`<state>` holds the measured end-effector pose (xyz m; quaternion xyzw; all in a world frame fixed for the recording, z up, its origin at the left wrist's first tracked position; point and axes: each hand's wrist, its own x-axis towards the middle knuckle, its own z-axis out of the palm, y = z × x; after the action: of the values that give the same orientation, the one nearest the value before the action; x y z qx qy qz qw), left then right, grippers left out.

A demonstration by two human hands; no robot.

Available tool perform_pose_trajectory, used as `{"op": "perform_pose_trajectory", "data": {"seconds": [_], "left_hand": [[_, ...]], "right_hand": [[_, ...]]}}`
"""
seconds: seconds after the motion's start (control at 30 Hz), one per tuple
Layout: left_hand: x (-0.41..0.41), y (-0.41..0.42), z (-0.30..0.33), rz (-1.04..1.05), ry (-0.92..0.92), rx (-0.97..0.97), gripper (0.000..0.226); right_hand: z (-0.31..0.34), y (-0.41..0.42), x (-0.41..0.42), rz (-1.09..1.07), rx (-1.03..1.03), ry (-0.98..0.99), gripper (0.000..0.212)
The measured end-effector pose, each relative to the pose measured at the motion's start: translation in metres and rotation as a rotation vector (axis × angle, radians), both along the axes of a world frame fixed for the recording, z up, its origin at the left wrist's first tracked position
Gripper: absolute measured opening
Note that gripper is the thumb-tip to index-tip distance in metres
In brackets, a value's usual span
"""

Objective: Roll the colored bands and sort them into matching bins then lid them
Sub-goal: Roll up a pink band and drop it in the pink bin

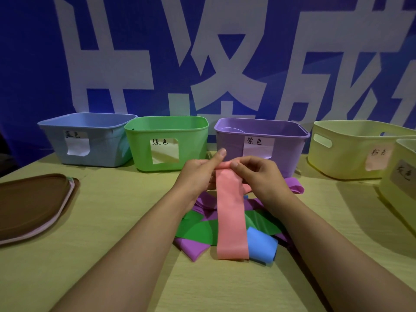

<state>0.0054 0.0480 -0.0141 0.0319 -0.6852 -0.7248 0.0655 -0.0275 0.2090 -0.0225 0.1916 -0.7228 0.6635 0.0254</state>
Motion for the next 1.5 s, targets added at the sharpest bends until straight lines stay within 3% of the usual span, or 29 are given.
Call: {"op": "perform_pose_trajectory", "data": {"seconds": [0.2,0.4,0.63,1.27,1.4,1.5], "left_hand": [[-0.0007,-0.0011,-0.0008,0.026,0.045,0.02,0.026],[0.0006,-0.0005,0.0012,-0.017,0.08,-0.01,0.021],[0.0024,0.0002,0.0027,-0.011,0.133,-0.021,0.018],[0.0024,-0.0011,0.0029,-0.042,0.072,0.044,0.019],[0.0036,-0.0011,0.0036,-0.033,0.005,0.044,0.034],[0.0017,-0.0023,0.0002,0.015,0.024,0.02,0.033]], "right_hand": [[-0.0002,0.0002,0.0017,0.011,-0.021,0.001,0.016],[0.0016,-0.0002,0.0012,-0.057,-0.065,-0.122,0.048],[0.0021,-0.0015,0.0011,-0.1,-0.05,-0.136,0.051],[-0.0033,0.0033,-0.004,0.001,0.019,0.012,0.015],[-0.0008,0.0028,-0.0011,0.018,0.015,0.031,0.012],[-0.0004,0.0025,-0.0009,0.023,0.032,0.066,0.015]]}}
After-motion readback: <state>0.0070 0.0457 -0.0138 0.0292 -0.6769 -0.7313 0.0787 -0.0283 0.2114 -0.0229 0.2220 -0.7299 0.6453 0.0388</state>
